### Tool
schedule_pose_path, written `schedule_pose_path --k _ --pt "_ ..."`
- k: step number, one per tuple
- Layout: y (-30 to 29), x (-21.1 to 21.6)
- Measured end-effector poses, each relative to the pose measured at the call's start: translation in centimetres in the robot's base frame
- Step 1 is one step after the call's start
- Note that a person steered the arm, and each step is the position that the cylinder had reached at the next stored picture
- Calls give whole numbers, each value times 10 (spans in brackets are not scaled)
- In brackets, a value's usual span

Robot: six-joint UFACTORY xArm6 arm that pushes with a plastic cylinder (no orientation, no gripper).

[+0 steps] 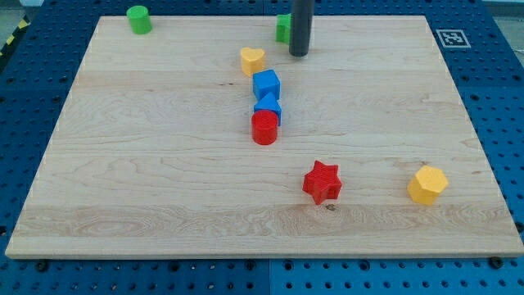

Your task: Nudge the green star up a bit

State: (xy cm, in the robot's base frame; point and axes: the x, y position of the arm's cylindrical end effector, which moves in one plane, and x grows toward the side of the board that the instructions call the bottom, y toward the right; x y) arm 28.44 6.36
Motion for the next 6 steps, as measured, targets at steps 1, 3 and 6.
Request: schedule_pose_path --k 1,3,6 --pt "1 -13" --pt "1 -41" --pt "-4 -49"
